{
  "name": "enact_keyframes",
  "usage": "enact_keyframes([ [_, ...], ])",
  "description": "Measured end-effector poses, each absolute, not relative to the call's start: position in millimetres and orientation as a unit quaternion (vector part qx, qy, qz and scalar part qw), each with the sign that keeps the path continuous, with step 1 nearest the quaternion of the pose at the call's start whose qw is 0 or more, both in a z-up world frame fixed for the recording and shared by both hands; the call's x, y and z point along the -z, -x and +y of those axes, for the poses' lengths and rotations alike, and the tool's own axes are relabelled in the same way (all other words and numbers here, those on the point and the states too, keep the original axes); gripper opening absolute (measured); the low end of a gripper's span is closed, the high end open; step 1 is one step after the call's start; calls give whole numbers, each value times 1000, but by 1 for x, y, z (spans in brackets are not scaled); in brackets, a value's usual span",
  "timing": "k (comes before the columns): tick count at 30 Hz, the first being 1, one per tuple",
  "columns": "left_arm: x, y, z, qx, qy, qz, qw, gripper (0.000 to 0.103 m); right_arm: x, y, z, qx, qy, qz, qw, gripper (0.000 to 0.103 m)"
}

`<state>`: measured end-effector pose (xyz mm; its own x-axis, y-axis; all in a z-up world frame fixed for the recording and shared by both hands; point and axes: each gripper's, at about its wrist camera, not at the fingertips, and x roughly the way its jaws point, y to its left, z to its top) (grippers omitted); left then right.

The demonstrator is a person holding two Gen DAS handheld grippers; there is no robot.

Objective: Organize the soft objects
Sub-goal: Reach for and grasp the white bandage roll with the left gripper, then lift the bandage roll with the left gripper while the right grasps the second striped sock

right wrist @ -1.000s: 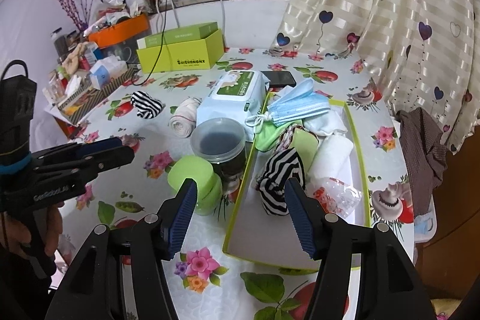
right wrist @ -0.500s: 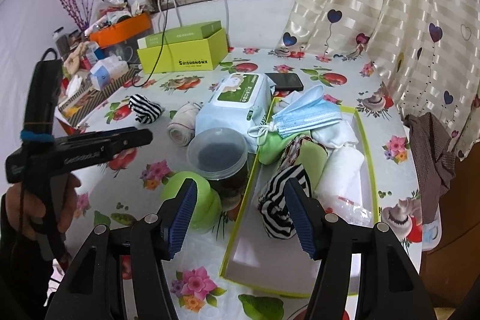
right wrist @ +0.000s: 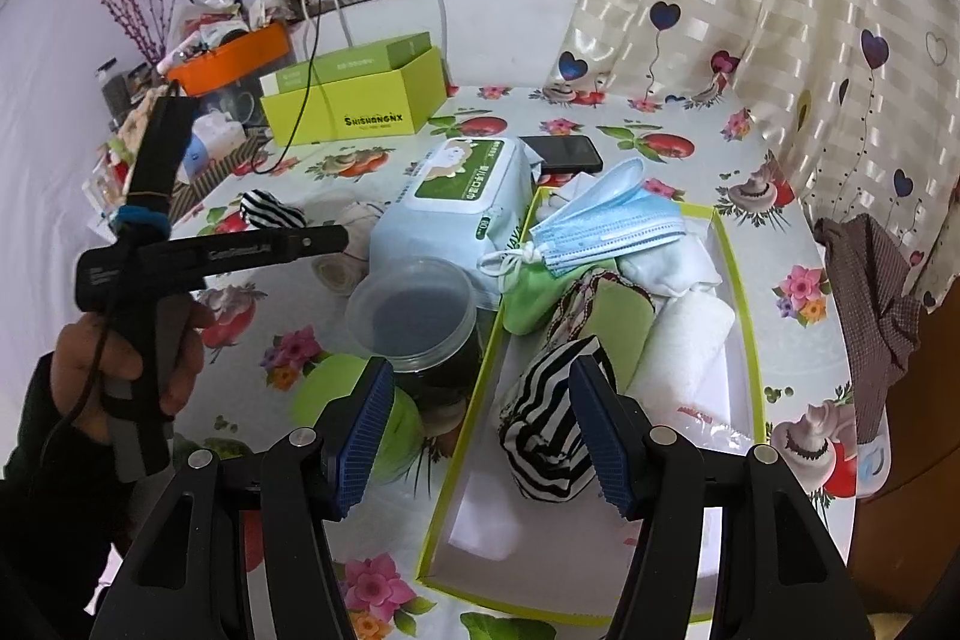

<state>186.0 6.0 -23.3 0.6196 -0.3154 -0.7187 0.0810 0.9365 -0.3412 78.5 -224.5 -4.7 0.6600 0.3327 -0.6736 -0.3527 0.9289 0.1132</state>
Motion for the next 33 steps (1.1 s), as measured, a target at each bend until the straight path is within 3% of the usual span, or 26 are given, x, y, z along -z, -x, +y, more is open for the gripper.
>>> enact_keyframes([
  [11,35,-197,-5,117,102,414,897,44,6,-82,-225,-187,12,369,910,61],
  [15,34,-194,-6,113,92,411,900,40,5,-82,-225,-188,15,368,910,61],
  [33,5,-133,35,80,101,364,922,37,-12,-75,-181,-203,51,359,910,61],
])
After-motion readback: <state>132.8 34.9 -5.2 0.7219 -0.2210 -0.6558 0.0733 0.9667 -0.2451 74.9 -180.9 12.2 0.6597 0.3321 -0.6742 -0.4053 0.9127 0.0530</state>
